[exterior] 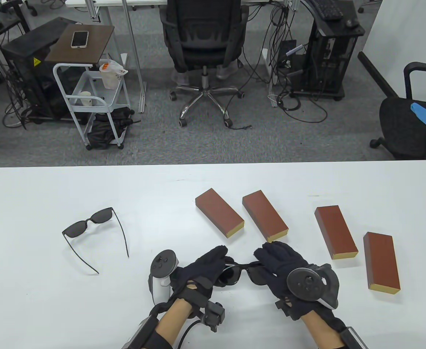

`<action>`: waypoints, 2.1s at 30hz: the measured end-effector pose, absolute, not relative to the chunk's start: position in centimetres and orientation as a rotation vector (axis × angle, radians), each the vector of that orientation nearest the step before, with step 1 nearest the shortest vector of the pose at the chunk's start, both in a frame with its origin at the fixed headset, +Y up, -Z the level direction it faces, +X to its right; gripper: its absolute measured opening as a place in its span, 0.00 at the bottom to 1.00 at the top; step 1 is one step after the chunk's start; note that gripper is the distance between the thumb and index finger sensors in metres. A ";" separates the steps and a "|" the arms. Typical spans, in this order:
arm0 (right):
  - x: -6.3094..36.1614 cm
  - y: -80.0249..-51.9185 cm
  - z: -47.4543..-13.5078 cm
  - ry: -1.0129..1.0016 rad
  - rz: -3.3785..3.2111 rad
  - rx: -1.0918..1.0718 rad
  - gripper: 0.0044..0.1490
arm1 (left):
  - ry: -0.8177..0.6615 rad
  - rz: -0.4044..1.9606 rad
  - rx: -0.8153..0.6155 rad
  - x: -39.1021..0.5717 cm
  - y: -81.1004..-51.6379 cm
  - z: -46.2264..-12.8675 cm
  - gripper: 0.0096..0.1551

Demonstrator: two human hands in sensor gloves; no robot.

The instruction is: Slide to open storage boxes and store sunglasses

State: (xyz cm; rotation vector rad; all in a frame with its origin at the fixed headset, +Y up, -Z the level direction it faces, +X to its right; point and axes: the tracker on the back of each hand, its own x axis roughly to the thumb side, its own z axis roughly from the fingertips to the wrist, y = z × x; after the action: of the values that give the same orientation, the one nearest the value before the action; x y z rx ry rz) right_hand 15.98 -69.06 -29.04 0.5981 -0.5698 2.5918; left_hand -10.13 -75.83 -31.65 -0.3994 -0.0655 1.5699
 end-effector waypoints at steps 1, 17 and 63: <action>15.2 -69.1 -28.8 -0.569 2.630 0.640 0.28 | -0.080 1.573 -0.410 -10.0 -76.0 -31.7 0.31; 12.2 -69.9 -28.0 -0.598 2.876 0.818 0.24 | -0.140 1.292 -0.347 -10.6 -75.2 -31.9 0.32; 20.5 -71.5 -32.9 -0.378 3.200 0.315 0.32 | -0.074 0.518 0.025 -15.9 -70.8 -33.2 0.42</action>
State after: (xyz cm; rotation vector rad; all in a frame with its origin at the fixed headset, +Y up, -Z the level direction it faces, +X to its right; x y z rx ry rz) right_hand 20.47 -71.45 -32.85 0.3154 -0.3784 3.1998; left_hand -15.91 -70.82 -33.16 0.0252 -0.0739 0.5182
